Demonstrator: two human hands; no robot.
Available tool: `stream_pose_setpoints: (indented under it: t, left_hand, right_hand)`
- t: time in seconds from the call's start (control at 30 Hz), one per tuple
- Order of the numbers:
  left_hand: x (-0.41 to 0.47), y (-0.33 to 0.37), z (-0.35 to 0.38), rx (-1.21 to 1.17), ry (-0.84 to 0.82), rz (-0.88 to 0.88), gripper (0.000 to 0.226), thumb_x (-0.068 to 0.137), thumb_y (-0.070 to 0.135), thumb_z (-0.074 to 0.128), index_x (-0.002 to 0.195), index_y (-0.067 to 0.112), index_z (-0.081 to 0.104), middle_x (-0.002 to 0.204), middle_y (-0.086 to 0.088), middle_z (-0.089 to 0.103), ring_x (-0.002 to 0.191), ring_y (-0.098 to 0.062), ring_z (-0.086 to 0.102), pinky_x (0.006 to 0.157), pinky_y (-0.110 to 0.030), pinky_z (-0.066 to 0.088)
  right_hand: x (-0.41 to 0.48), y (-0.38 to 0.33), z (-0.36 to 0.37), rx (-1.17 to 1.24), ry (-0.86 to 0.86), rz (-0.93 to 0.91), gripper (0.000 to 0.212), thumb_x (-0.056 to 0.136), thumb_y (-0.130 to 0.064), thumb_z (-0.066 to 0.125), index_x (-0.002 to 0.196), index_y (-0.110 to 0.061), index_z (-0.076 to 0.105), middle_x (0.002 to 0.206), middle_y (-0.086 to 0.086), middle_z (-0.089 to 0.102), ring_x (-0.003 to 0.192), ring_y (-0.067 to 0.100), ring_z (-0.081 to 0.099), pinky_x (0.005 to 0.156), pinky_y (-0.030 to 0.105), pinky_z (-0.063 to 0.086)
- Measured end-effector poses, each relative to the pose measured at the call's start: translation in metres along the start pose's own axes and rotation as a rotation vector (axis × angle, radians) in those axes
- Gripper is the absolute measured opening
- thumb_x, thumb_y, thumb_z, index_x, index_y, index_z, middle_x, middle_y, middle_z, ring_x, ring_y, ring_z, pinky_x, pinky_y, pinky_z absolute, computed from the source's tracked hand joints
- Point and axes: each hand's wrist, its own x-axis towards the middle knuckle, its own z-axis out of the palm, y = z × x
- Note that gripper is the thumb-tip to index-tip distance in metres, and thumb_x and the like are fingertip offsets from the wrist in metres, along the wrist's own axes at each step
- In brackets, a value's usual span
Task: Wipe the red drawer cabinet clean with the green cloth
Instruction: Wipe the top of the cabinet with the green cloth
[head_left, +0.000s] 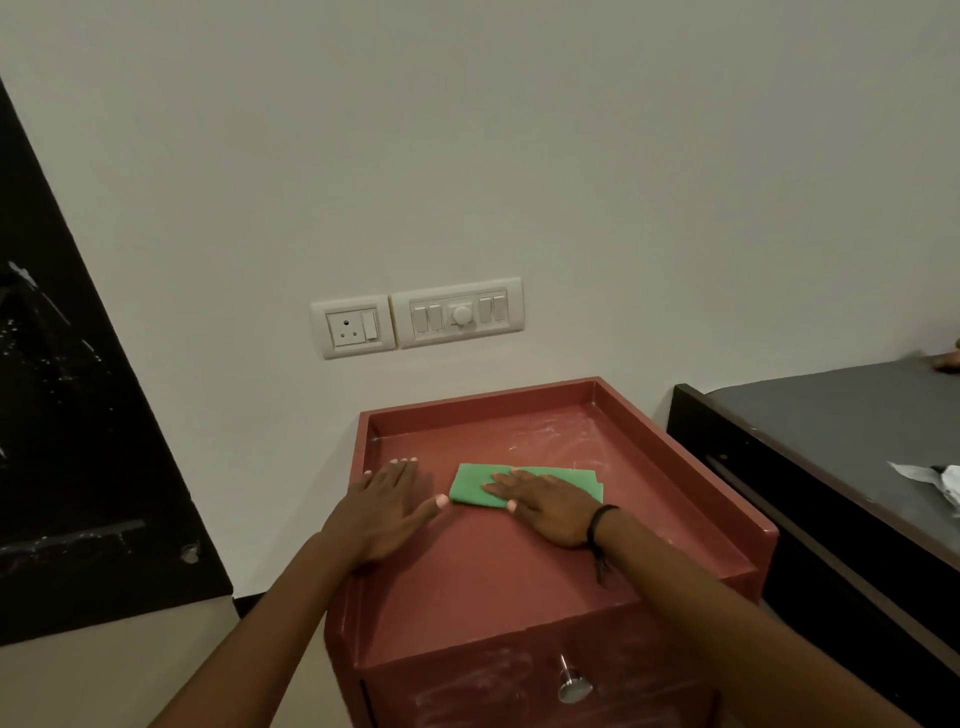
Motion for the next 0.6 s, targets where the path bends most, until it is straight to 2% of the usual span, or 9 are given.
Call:
stream_pose_setpoints:
  t: [0.17, 0.37, 0.6]
  left_hand:
    - [0.006, -0.004, 0.005, -0.117, 0.010, -0.031, 0.132, 0.049, 0.100, -0.015, 0.160, 0.029, 0.002, 0.168, 0.003, 0.007, 0.154, -0.009, 0.005, 0.126, -0.036, 0.003]
    - [0.009, -0.004, 0.007, -0.072, 0.004, -0.033, 0.135, 0.046, 0.099, -0.019, 0.159, 0.030, 0.001, 0.168, 0.005, 0.007, 0.153, -0.009, 0.008, 0.126, -0.037, 0.003]
    - [0.011, -0.007, 0.010, -0.081, 0.008, -0.021, 0.126, 0.056, 0.099, -0.011, 0.160, 0.030, 0.008, 0.167, 0.005, 0.014, 0.153, -0.013, 0.015, 0.126, -0.039, 0.007]
  right_hand:
    - [0.069, 0.055, -0.013, 0.000, 0.007, 0.096, 0.047, 0.107, -0.034, 0.027, 0.155, -0.032, 0.025, 0.164, -0.006, 0.018, 0.153, 0.018, 0.012, 0.124, 0.041, 0.009]
    - [0.120, 0.103, -0.030, 0.044, 0.004, 0.135, 0.047, 0.107, -0.031, 0.029, 0.154, -0.031, 0.028, 0.164, -0.001, 0.020, 0.152, 0.019, 0.014, 0.124, 0.040, 0.009]
    - [0.098, 0.087, -0.025, 0.016, -0.002, 0.137, 0.047, 0.107, -0.035, 0.030, 0.153, -0.030, 0.030, 0.163, -0.002, 0.022, 0.151, 0.021, 0.019, 0.124, 0.038, 0.011]
